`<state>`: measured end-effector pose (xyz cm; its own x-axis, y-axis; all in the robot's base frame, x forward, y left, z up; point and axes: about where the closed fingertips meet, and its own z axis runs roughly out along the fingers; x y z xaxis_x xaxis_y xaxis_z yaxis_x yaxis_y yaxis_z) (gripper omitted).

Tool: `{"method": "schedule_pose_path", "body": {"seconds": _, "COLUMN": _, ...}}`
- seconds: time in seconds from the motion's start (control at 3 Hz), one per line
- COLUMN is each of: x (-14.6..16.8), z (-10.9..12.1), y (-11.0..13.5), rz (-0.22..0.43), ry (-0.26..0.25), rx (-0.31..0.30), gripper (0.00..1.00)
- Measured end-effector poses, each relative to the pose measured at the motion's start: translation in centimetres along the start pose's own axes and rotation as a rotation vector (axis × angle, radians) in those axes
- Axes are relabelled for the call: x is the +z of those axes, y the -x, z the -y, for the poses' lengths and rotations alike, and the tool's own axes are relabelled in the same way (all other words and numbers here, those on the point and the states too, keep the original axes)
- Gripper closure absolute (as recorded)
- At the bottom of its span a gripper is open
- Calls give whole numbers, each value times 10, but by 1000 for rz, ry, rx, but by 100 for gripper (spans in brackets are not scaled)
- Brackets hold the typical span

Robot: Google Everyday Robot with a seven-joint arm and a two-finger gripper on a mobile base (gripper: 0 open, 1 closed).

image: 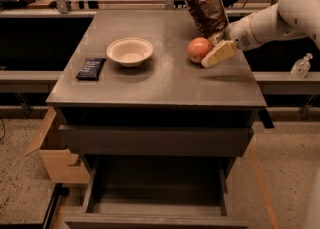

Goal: Place apple into middle drawer

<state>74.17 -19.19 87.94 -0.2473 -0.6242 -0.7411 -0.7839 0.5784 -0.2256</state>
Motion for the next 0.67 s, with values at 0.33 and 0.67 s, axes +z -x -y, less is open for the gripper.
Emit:
{"method": "schedule_pose_path", "body": {"seconds": 0.33, "x": 17, "z": 0, "y": 3, "rz": 0, "ry": 24, "rx": -1, "gripper": 0}}
{"method": "schedule_pose_path", "body": {"seconds": 0.67, "x": 33, "z": -4, "y": 10, "rz": 1, "ry": 56, "rx": -6, "gripper": 0}}
